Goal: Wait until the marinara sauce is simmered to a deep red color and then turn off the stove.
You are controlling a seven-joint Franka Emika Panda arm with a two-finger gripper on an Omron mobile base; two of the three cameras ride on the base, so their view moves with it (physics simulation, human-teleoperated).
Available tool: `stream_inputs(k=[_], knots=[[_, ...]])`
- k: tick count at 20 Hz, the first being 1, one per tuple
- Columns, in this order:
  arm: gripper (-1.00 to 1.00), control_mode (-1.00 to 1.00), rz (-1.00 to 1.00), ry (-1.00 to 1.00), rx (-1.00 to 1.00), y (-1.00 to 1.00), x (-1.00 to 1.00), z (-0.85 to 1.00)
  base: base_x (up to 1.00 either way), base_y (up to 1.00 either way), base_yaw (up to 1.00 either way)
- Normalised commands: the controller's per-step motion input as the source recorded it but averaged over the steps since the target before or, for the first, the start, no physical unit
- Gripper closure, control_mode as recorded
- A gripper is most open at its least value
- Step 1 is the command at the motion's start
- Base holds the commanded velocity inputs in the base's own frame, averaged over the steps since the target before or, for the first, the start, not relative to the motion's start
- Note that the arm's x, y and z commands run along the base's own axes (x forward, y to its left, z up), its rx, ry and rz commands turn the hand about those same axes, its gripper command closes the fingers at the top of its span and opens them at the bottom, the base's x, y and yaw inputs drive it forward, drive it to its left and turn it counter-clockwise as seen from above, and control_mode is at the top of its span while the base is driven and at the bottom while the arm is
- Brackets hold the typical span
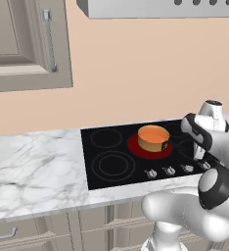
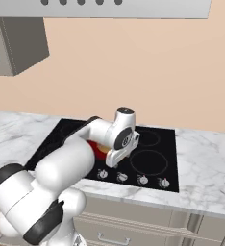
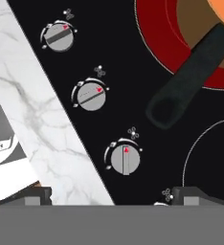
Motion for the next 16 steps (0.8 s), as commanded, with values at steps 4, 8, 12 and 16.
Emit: stream_inputs(k=[4, 8, 12, 16], knots=[[-1.0, -1.0, 0.0, 0.08, -0.01, 0.0, 0.27, -0.18, 0.0, 0.0, 0.0], [-1.0, -1.0, 0.0, 0.07, 0.0, -0.04, 0.14, -0.19, 0.0, 0.0, 0.0], [-1.0, -1.0, 0.0, 0.0, 0.0, -0.03, 0.0, -0.2, 0.0, 0.0, 0.0], [-1.0, -1.0, 0.0, 0.0, 0.0, 0.0, -0.01, -0.2, 0.0, 0.0, 0.0]])
